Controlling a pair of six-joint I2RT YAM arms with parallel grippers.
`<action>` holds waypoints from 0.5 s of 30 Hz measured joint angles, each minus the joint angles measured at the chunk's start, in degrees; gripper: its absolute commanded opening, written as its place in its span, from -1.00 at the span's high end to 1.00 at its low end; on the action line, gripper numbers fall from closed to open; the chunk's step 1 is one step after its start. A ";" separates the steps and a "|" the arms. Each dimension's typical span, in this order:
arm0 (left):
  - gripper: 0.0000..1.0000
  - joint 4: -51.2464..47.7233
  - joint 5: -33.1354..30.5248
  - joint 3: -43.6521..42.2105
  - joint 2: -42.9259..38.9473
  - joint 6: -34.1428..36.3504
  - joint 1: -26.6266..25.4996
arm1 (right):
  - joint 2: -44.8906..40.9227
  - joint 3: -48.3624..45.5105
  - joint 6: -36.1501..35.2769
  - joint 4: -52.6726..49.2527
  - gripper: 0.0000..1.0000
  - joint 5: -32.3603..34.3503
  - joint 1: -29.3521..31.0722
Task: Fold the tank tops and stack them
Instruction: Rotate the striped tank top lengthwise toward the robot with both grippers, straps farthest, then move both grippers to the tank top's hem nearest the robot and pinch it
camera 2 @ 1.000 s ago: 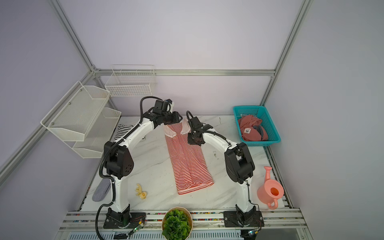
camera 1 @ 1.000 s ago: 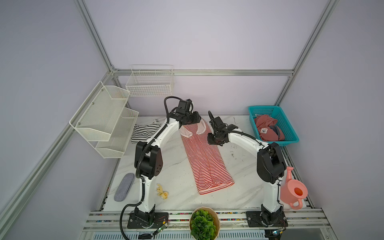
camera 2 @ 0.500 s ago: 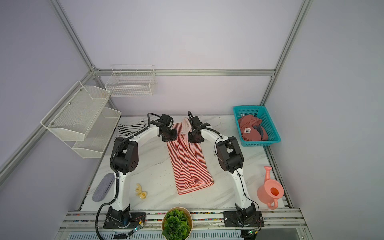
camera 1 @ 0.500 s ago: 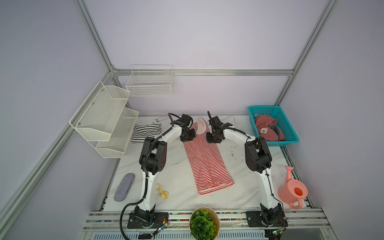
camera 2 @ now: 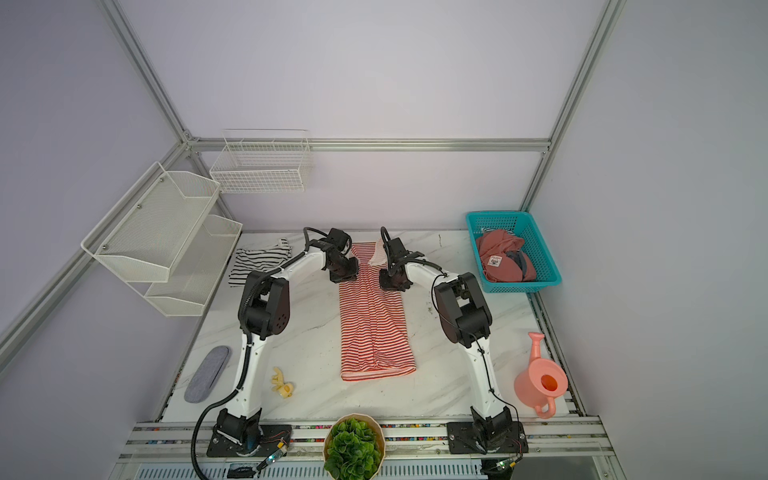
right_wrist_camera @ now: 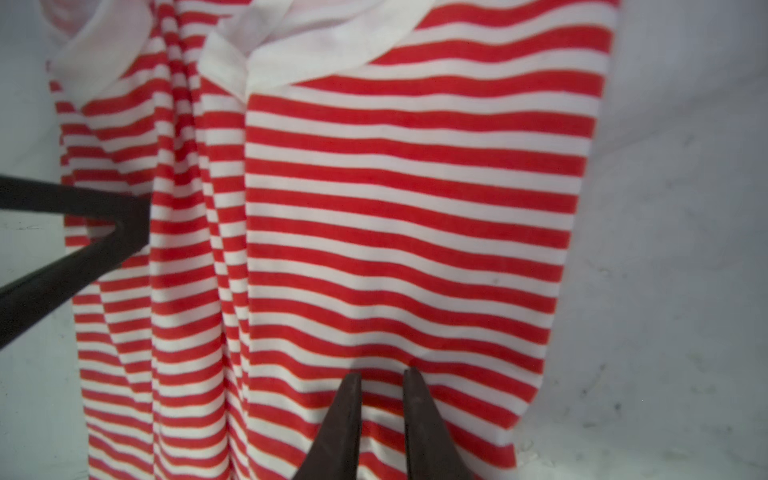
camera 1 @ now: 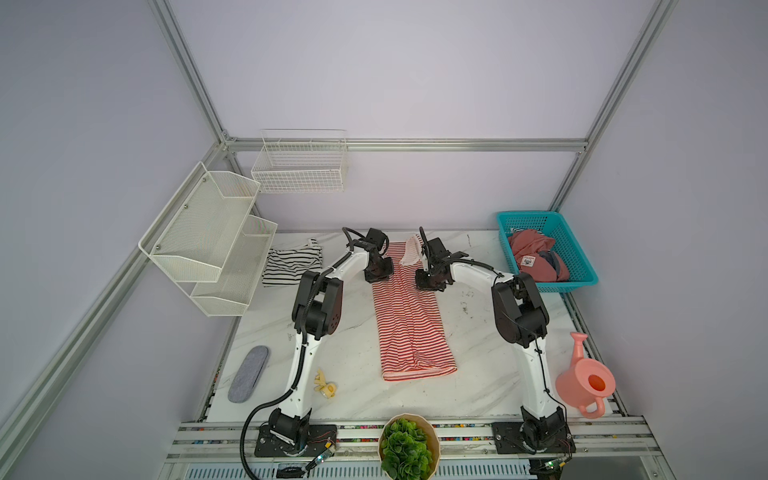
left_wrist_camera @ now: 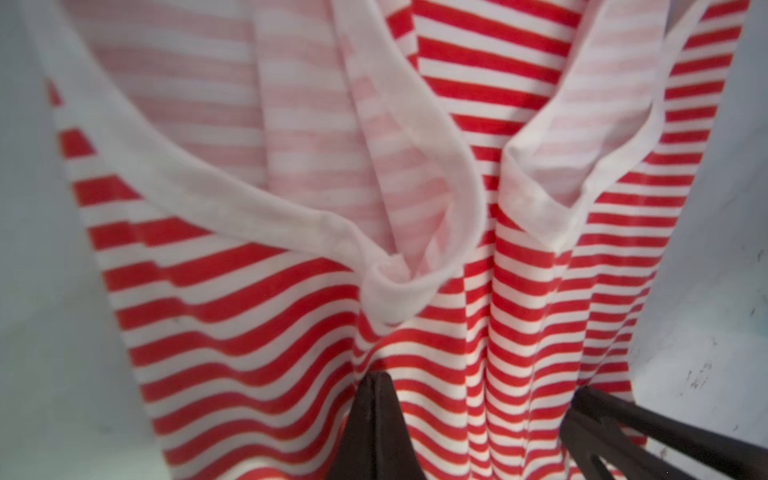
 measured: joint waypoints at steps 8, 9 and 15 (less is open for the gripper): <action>1.00 -2.10 0.92 10.80 6.29 1.88 0.37 | -0.61 -1.16 1.40 1.09 0.48 0.28 -0.37; 1.00 -2.23 0.92 10.88 6.32 1.90 0.39 | -0.55 -1.05 1.60 1.07 0.48 0.28 -0.48; 1.00 -2.36 0.90 10.88 6.32 1.88 0.39 | 1.05 1.57 2.14 0.76 0.42 0.24 -2.05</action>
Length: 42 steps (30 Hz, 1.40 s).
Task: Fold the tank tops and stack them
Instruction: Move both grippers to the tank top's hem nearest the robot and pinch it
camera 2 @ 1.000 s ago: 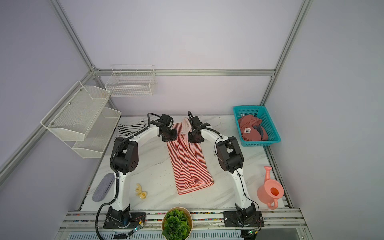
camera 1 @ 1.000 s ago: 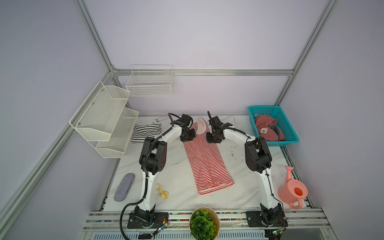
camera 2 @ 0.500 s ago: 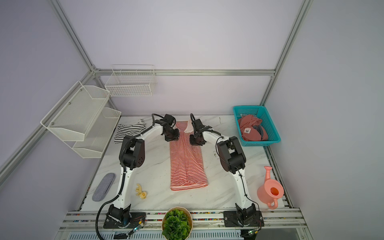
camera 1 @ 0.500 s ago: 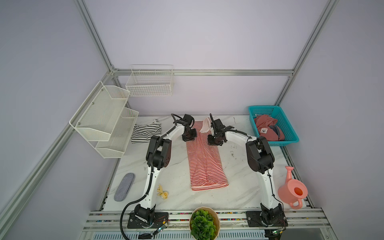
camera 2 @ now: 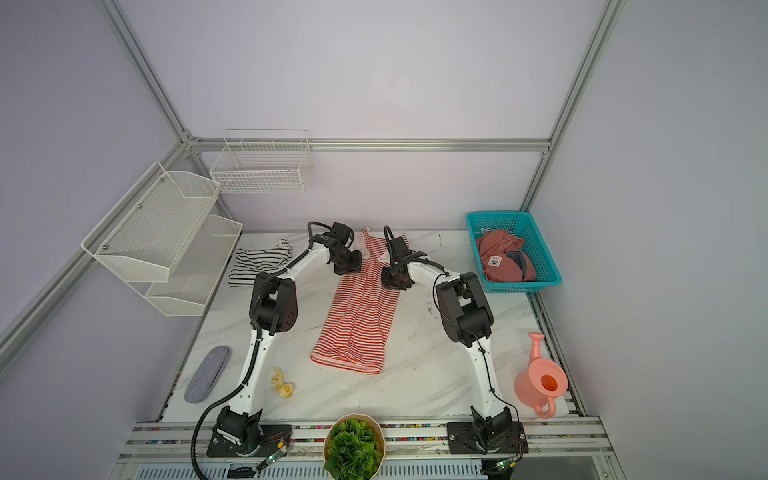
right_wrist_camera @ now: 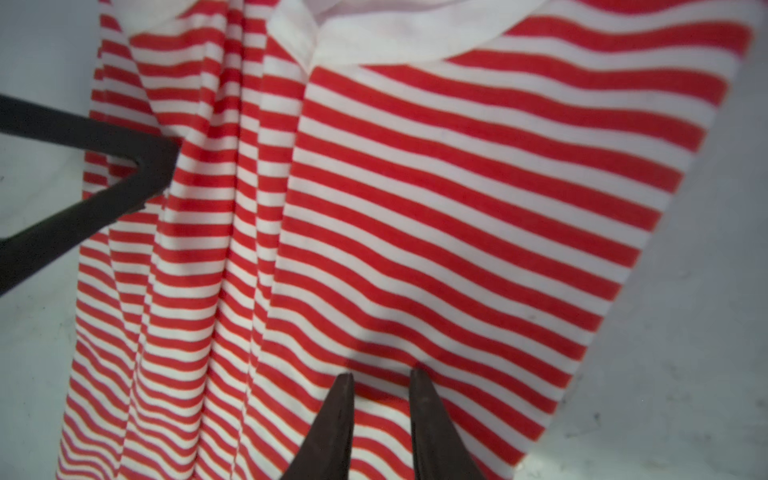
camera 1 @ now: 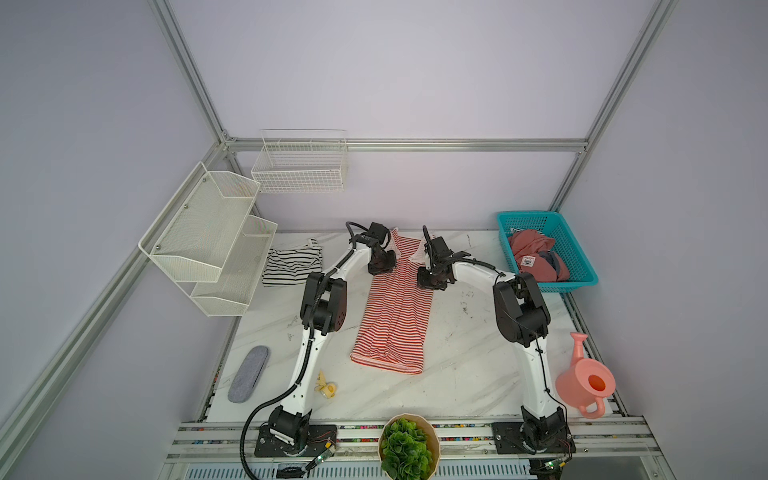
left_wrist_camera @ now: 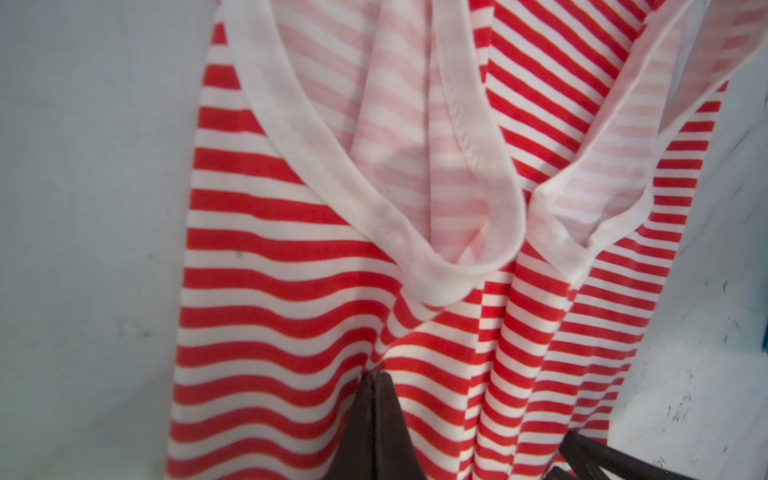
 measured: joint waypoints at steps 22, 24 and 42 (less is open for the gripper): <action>0.26 -2.64 -1.79 -9.01 -13.53 1.68 -0.07 | -12.39 -8.44 0.07 0.00 0.20 1.16 -1.07; 0.23 -2.23 -2.80 -16.48 -22.40 2.40 -0.37 | -18.40 -11.67 0.42 0.22 0.18 2.58 -0.24; -0.13 -1.97 -0.85 -68.76 -55.87 -1.44 -10.82 | -37.90 -42.77 16.09 -3.19 -0.14 4.57 19.54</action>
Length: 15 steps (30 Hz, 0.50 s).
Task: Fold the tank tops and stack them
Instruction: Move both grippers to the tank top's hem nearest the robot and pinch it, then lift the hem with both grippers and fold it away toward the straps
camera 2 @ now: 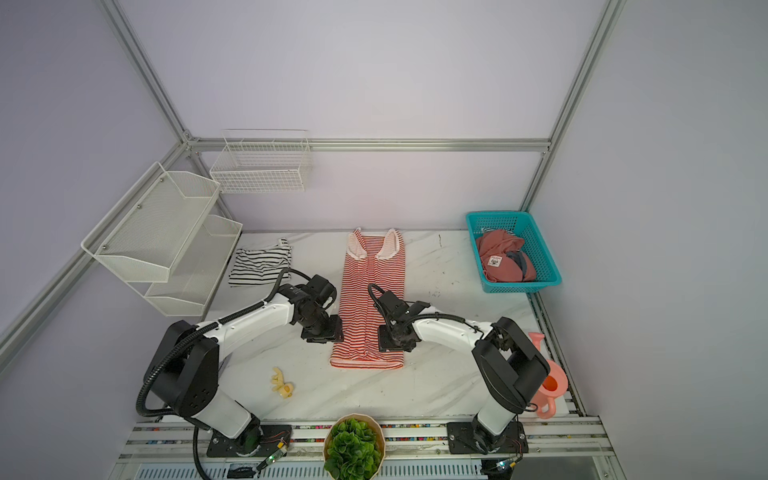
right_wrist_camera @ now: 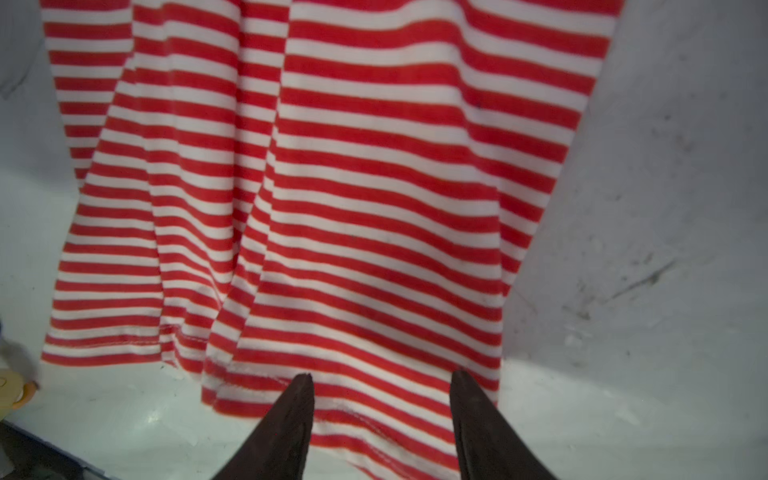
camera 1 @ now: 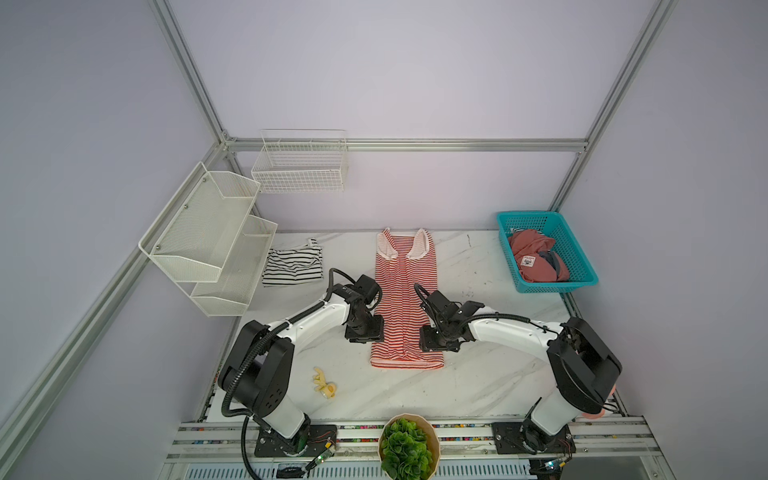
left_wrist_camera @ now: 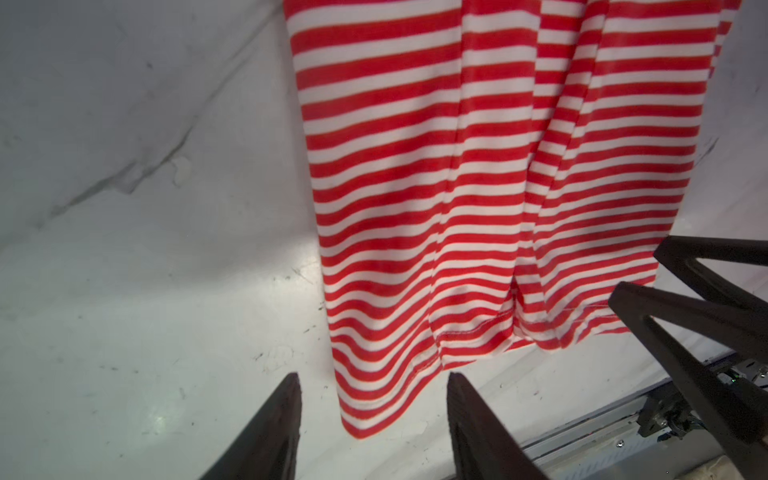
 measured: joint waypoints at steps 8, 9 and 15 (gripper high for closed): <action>-0.12 1.97 0.42 -4.07 -1.73 -2.91 -2.01 | -7.98 -5.55 5.46 -0.20 -0.17 0.37 0.90; -0.12 2.82 0.72 -4.68 -1.53 -3.13 -2.10 | -8.04 -6.40 6.01 0.48 -0.17 0.26 0.96; -0.11 6.58 1.53 -8.37 2.03 -4.17 -2.10 | -8.46 -10.67 8.72 1.66 -0.17 -0.07 1.03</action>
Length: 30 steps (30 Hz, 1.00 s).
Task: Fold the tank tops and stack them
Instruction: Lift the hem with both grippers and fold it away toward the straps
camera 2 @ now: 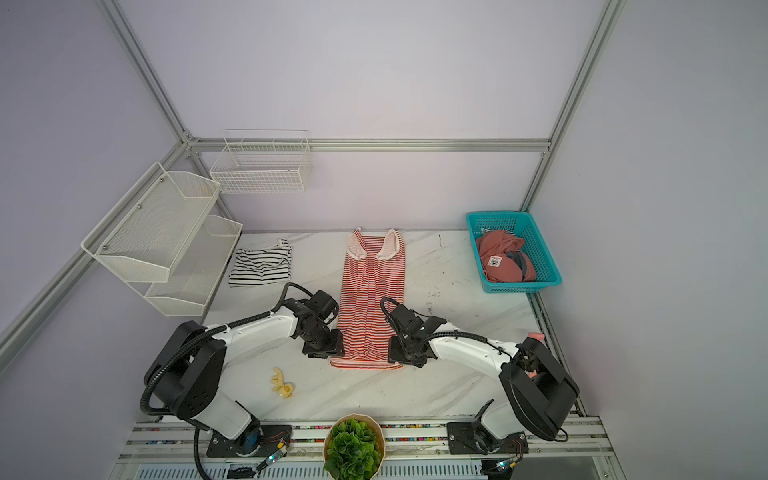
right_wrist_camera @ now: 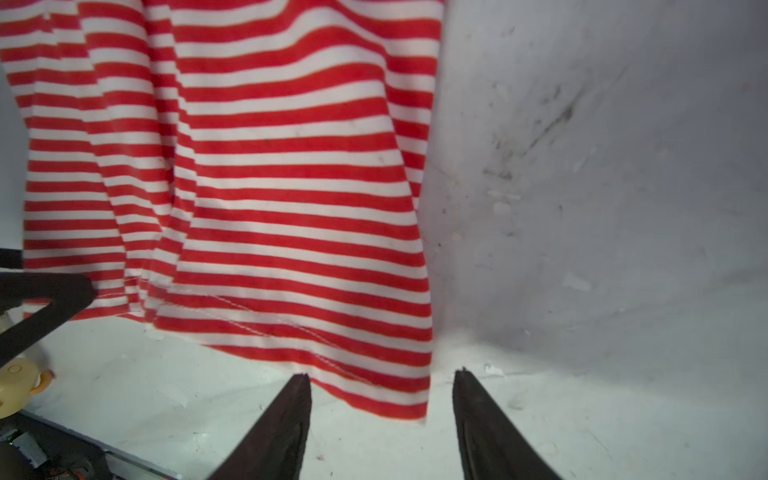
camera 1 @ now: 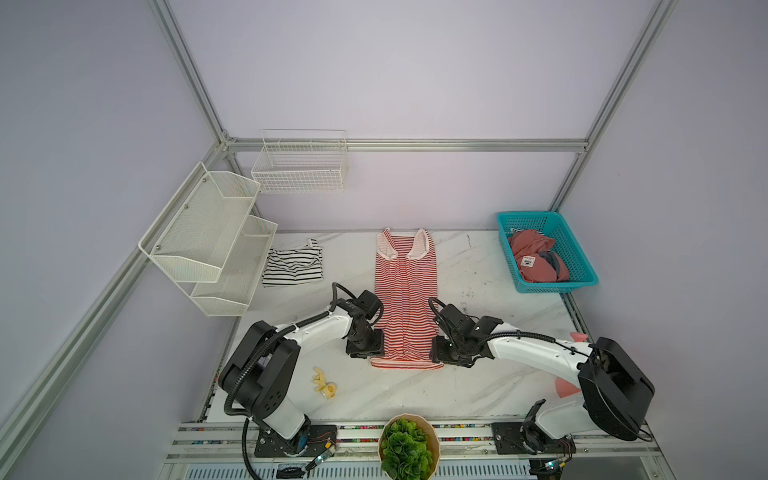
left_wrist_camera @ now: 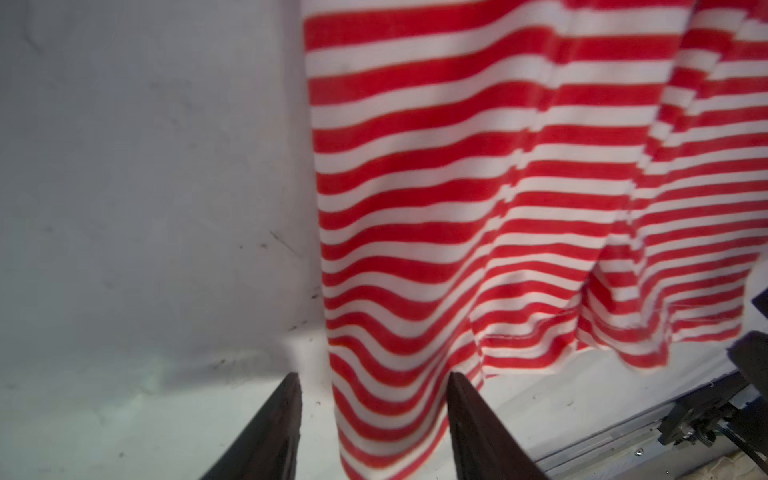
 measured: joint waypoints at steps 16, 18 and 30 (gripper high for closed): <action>0.50 4.04 1.95 -3.02 -1.44 -2.73 0.02 | -0.61 -3.69 3.58 5.88 0.38 -1.49 0.04; 0.63 3.98 2.08 -3.28 -1.49 -3.34 0.00 | -0.61 -3.72 3.78 6.32 0.49 -1.70 0.04; 1.00 3.87 3.17 -3.28 -3.56 -5.03 0.02 | -0.92 -3.93 4.37 8.35 1.00 -3.04 0.04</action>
